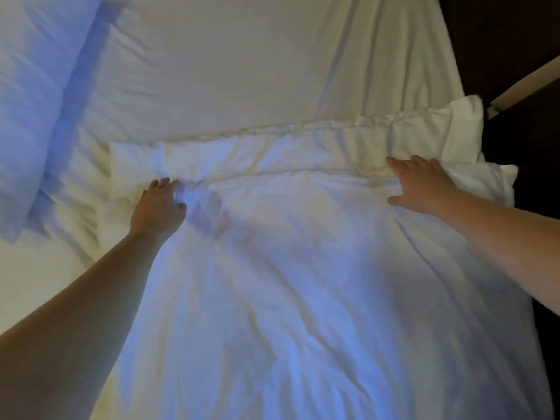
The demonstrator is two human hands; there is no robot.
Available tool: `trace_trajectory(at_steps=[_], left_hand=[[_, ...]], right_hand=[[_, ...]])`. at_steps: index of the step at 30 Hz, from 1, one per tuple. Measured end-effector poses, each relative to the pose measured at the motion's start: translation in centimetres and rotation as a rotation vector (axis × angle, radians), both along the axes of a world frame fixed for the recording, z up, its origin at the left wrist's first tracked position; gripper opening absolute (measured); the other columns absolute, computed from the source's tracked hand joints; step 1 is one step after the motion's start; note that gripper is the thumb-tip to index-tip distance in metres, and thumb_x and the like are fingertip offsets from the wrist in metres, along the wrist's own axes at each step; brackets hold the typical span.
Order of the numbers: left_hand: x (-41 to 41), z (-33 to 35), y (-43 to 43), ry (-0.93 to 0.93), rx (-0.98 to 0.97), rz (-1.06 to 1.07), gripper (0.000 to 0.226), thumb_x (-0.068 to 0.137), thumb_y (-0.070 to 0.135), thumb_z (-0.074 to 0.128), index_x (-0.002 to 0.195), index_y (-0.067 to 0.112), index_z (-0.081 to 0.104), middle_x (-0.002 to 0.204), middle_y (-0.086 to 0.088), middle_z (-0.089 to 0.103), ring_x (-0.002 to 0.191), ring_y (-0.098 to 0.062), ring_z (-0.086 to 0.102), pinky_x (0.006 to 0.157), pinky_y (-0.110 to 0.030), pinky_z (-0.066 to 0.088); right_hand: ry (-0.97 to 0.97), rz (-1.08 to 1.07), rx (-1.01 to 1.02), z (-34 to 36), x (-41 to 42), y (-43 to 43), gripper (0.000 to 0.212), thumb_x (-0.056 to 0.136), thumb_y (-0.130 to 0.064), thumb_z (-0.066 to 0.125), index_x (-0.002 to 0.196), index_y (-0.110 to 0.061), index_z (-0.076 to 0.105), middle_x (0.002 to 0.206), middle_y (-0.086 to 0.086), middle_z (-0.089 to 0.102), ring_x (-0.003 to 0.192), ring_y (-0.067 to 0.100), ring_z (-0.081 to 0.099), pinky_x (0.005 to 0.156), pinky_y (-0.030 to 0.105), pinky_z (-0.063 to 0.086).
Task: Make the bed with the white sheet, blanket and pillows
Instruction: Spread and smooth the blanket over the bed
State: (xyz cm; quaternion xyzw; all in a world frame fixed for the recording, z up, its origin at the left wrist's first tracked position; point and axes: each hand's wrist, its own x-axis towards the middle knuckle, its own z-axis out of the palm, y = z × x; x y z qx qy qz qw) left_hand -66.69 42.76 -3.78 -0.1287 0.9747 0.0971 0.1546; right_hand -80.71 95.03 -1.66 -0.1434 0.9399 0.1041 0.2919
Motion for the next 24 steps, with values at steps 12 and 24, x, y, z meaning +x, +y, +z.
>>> trace_trajectory(at_steps=[12, 24], left_hand=[[0.5, 0.4, -2.7, -0.065, -0.092, 0.072, 0.026, 0.075, 0.043, 0.082, 0.091, 0.024, 0.071, 0.093, -0.006, 0.071, 0.093, -0.033, 0.067, 0.072, -0.036, 0.049], [6.2, 3.1, -4.3, -0.286, -0.198, 0.076, 0.031, 0.088, 0.049, 0.07, 0.111, 0.029, 0.073, 0.112, -0.005, 0.072, 0.115, -0.029, 0.064, 0.098, -0.041, 0.038]], right_hand=[[-0.045, 0.025, -0.003, 0.6, -1.2, 3.5, 0.035, 0.086, -0.053, 0.068, 0.107, -0.028, 0.059, 0.116, 0.005, 0.068, 0.107, 0.03, 0.063, 0.084, 0.037, 0.043], [-0.055, -0.018, 0.062, 5.6, 2.3, 6.3, 0.03, 0.09, -0.047, 0.065, 0.115, -0.033, 0.069, 0.108, -0.001, 0.072, 0.1, 0.026, 0.067, 0.083, 0.035, 0.049]])
